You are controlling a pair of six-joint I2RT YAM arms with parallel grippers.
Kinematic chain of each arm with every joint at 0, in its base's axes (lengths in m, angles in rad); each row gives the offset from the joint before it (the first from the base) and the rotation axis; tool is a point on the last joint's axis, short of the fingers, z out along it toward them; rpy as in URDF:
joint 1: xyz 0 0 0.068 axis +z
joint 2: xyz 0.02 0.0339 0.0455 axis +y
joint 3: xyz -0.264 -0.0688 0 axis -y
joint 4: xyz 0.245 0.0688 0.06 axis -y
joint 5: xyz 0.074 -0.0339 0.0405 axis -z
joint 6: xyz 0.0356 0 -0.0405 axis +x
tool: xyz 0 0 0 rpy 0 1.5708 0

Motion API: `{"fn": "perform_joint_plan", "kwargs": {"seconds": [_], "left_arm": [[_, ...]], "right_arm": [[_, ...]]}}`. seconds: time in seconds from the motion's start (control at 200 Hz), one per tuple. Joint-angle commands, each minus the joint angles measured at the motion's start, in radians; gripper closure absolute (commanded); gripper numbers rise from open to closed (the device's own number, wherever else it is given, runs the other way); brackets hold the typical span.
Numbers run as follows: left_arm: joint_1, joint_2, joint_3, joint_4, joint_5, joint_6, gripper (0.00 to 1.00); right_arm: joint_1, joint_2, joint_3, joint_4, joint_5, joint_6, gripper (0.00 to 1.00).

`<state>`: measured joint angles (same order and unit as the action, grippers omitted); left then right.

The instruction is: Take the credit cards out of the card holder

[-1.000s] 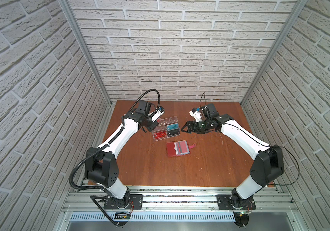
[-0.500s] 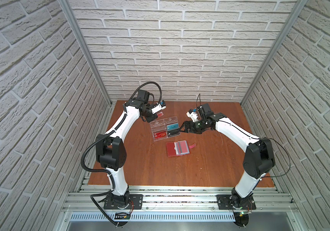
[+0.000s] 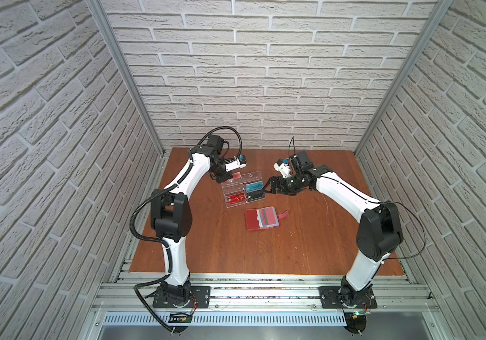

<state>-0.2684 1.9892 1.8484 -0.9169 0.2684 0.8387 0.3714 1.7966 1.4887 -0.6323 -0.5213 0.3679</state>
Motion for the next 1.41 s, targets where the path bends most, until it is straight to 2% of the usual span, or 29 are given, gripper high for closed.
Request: {"fn": "perform_joint_plan", "kwargs": {"seconds": [0.0,0.515,1.4], "left_arm": [[0.008,0.016,0.021,-0.025,-0.008,0.064,1.00],[-0.008,0.051,0.038,-0.013,-0.076,0.141,1.00],[-0.041,0.130,0.084,-0.010,-0.086,0.126,0.98]], "right_arm": [[0.006,-0.006,0.001,0.062,-0.021,0.009,0.05],[0.006,0.001,-0.007,0.087,-0.029,0.019,0.05],[0.007,0.006,-0.019,0.097,-0.034,0.023,0.05]]}}
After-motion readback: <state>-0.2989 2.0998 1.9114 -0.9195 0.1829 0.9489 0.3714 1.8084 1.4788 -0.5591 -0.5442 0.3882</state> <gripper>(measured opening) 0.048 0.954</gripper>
